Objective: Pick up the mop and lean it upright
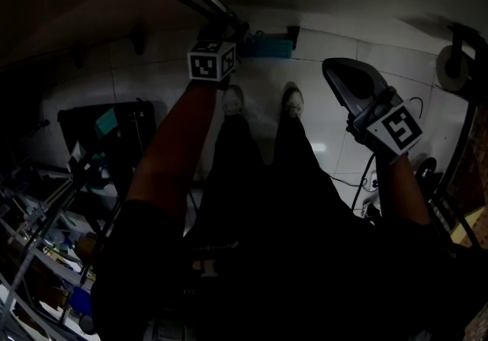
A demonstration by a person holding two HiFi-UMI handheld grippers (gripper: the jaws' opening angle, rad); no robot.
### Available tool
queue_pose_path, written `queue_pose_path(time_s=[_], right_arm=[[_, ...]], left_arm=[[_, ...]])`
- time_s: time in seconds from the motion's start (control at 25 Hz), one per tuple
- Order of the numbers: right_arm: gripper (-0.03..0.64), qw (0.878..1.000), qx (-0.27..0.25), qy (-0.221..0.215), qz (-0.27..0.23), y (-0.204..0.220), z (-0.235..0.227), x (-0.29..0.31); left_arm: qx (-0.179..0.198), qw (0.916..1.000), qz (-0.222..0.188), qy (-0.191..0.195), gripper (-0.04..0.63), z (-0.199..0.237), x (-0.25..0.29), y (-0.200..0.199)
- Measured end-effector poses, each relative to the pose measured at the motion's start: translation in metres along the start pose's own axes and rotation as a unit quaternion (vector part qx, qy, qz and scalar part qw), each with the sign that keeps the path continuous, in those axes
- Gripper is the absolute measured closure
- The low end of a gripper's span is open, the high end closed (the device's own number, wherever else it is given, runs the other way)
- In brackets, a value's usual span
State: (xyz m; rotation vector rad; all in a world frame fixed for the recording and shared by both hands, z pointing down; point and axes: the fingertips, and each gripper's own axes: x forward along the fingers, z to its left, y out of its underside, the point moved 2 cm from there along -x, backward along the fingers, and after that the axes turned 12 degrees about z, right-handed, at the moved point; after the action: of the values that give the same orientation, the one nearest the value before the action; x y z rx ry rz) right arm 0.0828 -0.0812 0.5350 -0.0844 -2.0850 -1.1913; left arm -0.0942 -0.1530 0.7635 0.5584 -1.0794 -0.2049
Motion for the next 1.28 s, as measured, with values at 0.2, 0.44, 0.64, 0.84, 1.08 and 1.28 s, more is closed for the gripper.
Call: queue_pose_path(time_s=[0.2, 0.44, 0.64, 0.84, 1.08, 1.28], right_arm=[[0.603, 1.000, 0.007, 0.002, 0.009, 0.009, -0.003, 0.000], [0.603, 1.000, 0.006, 0.005, 0.009, 0.008, -0.003, -0.002], [0.603, 1.000, 0.006, 0.011, 0.006, 0.004, -0.007, -0.008], [0.603, 1.000, 0.001, 0.016, -0.002, -0.006, -0.004, -0.016], [0.603, 0.999, -0.014, 0.024, -0.022, -0.030, 0.000, -0.035], [0.603, 0.998, -0.029, 0.035, -0.044, -0.056, 0.008, -0.058]], left_arm=[[0.012, 0.9996, -0.025, -0.001, 0.454, 0.002, 0.001, -0.016], [0.047, 0.9987, -0.016, 0.004, 0.463, 0.001, -0.002, -0.016], [0.072, 0.9974, -0.004, 0.007, 0.463, -0.010, -0.012, -0.018], [0.127, 0.9918, 0.009, 0.013, 0.463, -0.037, -0.039, -0.028], [0.150, 0.9885, 0.015, 0.015, 0.465, -0.060, -0.074, -0.046], [0.154, 0.9879, 0.003, 0.018, 0.465, -0.080, -0.115, -0.067]])
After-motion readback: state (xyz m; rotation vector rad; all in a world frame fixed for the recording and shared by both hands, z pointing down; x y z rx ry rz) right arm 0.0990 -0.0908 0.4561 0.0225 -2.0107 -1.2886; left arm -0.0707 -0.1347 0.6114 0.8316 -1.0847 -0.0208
